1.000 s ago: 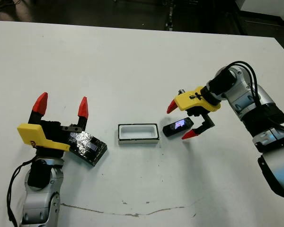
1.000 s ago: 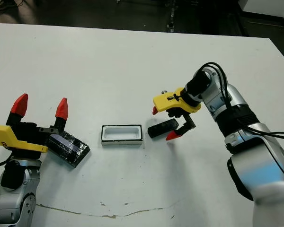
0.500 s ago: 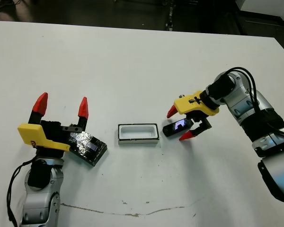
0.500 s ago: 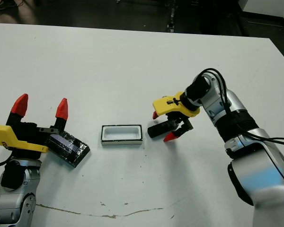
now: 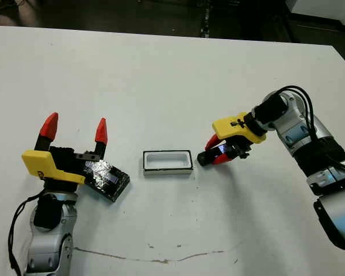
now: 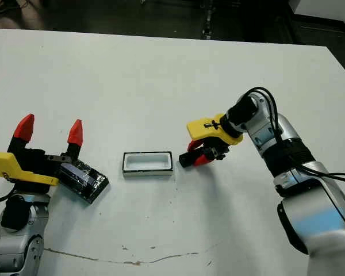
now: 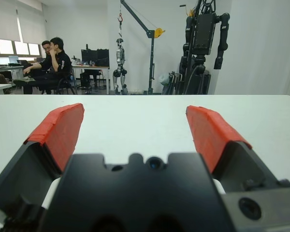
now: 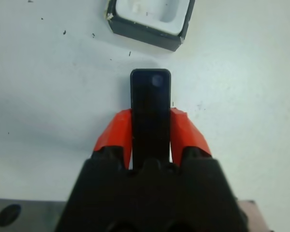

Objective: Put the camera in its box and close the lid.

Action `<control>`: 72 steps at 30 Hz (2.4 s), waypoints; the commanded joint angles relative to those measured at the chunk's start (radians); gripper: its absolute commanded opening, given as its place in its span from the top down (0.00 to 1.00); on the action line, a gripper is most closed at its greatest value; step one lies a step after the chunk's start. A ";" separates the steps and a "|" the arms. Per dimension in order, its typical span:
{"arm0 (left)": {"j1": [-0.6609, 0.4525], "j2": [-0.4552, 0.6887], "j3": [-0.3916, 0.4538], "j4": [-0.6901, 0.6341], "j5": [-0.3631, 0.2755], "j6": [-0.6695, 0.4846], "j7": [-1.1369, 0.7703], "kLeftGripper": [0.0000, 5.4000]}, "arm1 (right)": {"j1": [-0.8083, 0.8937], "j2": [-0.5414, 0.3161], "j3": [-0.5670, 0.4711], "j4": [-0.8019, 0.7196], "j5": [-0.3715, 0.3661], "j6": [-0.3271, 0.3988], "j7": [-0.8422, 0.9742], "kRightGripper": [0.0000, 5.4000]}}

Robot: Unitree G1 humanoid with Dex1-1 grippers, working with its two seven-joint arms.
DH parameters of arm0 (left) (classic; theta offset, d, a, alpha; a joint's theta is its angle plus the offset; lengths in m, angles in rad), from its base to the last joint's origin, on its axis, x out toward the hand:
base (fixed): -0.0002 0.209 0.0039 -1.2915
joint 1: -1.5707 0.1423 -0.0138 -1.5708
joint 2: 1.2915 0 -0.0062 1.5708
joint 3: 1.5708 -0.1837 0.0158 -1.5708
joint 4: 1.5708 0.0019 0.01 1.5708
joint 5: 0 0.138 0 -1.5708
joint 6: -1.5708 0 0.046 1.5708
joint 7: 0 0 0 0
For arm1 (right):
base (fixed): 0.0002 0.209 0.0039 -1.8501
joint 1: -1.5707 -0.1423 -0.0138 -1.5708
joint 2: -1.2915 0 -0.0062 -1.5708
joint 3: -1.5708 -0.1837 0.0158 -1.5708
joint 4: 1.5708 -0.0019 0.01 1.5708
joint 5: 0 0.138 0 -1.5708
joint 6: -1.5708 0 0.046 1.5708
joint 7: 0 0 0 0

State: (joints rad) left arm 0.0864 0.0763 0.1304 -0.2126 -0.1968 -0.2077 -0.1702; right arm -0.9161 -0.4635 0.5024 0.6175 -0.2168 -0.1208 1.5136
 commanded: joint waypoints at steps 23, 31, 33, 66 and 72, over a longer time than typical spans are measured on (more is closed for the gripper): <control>0.019 0.001 0.003 0.006 0.009 0.001 0.006 0.00 | 0.004 -0.013 -0.203 -0.019 0.142 0.234 -0.143 0.69; 0.018 -0.001 0.002 0.001 0.009 0.011 0.011 0.00 | 0.038 0.017 -0.300 -0.187 0.268 0.545 -0.239 0.69; 0.018 -0.001 0.001 0.003 0.005 0.010 0.008 0.00 | 0.063 0.022 -0.313 -0.246 0.303 0.604 -0.264 0.69; 0.011 0.006 0.000 0.004 0.016 0.007 0.013 0.00 | 0.058 0.096 -0.131 -0.434 0.419 0.787 -0.325 0.69; 0.013 -0.002 -0.001 0.003 0.011 0.005 0.015 0.00 | 0.046 0.116 -0.104 -0.425 0.421 0.768 -0.316 0.69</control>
State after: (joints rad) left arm 0.0891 0.0759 0.1314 -0.2126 -0.1839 -0.2063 -0.1563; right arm -0.8577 -0.3488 0.3877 0.1861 0.2071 0.6534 1.1864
